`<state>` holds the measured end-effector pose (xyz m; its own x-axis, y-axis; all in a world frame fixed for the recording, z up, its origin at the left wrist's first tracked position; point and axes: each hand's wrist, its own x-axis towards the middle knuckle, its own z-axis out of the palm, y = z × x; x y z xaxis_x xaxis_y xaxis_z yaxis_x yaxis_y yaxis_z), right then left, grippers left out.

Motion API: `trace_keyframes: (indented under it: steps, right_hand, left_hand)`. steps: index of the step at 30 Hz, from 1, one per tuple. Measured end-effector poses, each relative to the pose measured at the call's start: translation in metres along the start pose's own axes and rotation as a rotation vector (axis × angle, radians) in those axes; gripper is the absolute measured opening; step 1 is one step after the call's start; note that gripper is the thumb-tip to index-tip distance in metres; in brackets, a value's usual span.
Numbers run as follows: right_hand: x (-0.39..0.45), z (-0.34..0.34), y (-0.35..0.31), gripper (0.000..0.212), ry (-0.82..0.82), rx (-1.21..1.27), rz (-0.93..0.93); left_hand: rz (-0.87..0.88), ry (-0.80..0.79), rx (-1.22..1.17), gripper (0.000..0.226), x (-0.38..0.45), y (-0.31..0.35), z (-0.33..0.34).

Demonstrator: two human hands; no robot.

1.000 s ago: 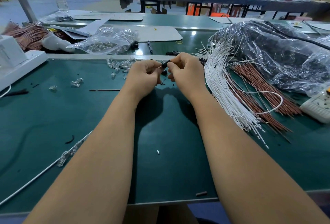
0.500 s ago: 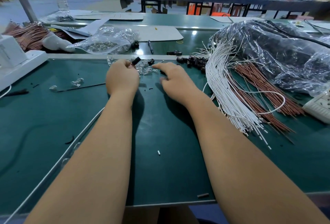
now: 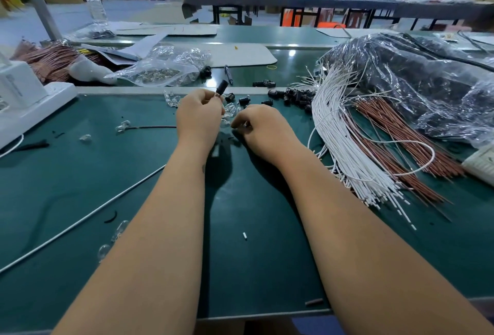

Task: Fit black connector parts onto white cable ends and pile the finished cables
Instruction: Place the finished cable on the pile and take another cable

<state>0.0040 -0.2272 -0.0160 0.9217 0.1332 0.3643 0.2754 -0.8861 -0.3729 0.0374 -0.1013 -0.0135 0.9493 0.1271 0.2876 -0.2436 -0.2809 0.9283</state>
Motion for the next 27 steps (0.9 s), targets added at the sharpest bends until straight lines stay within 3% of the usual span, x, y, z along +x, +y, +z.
trace_keyframes:
  steps: [3,7,12,27]
  right_hand:
    - [-0.001,-0.001,0.000,0.030,0.085,0.096,0.066]
    - [0.003,-0.007,0.004,0.012,0.301,0.513,0.243]
    - [0.003,-0.013,0.016,0.018,0.387,0.899,0.384]
    - [0.003,-0.014,0.017,0.012,0.330,1.118,0.449]
  left_hand:
    - [0.065,-0.073,0.050,0.016,-0.004,0.001,0.003]
    - [0.133,-0.171,0.092,0.015,-0.008,0.003,0.005]
    - [0.168,-0.262,0.114,0.016,-0.011,0.002,0.006]
    - [0.185,-0.273,0.113,0.012,-0.010,0.001,0.008]
